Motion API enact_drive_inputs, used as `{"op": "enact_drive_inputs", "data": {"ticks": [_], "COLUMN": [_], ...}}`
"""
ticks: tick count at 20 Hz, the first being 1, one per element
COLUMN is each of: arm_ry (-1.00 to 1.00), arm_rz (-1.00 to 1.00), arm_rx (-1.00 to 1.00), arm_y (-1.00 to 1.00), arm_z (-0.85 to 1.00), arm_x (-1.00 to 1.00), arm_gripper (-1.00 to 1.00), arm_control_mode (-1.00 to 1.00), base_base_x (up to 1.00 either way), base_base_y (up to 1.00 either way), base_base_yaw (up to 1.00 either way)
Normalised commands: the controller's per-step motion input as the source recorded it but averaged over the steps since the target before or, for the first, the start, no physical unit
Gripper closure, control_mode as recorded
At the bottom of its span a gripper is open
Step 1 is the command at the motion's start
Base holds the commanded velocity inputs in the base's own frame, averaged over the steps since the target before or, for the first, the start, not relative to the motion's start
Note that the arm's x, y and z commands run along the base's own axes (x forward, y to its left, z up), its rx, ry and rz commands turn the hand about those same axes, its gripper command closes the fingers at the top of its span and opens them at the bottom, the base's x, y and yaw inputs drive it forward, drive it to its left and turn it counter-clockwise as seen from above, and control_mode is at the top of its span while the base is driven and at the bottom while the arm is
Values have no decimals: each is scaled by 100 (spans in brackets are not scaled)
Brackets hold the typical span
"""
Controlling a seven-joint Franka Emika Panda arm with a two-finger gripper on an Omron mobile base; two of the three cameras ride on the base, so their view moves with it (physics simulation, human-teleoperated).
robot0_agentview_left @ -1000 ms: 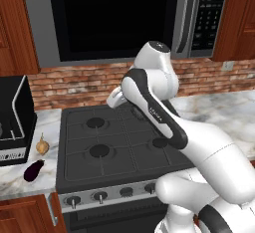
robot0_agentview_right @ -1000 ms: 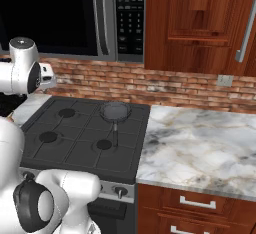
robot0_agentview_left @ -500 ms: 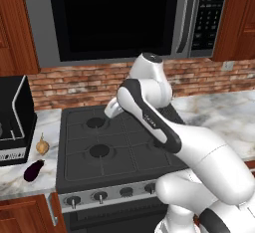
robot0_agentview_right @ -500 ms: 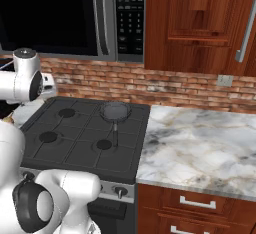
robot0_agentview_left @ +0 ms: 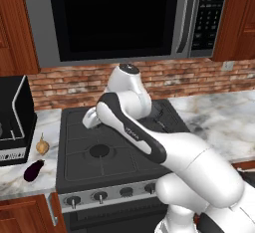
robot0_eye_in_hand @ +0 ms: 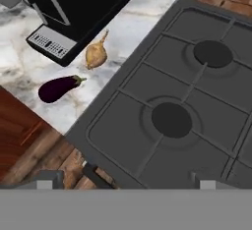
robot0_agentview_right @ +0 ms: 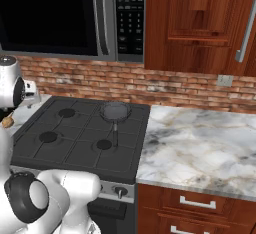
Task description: Put the onion and eggplant in the pan. Then turn on the rear right burner and set the heat to medium.
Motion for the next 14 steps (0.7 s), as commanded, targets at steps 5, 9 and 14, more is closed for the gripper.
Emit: {"op": "enact_drive_inputs", "data": {"ticks": [5, 9, 14], "arm_ry": [22, 16, 7], "arm_rz": [-30, -38, -25], "arm_rx": [0, 2, 2], "arm_y": [50, 2, 18], "arm_z": [-5, 0, 0], "arm_x": [-20, -18, -30], "arm_gripper": [-100, -100, -100], "arm_control_mode": [-100, -100, -100], "base_base_x": [0, 0, 0], "base_base_y": [0, 0, 0], "base_base_yaw": [0, 0, 0]}}
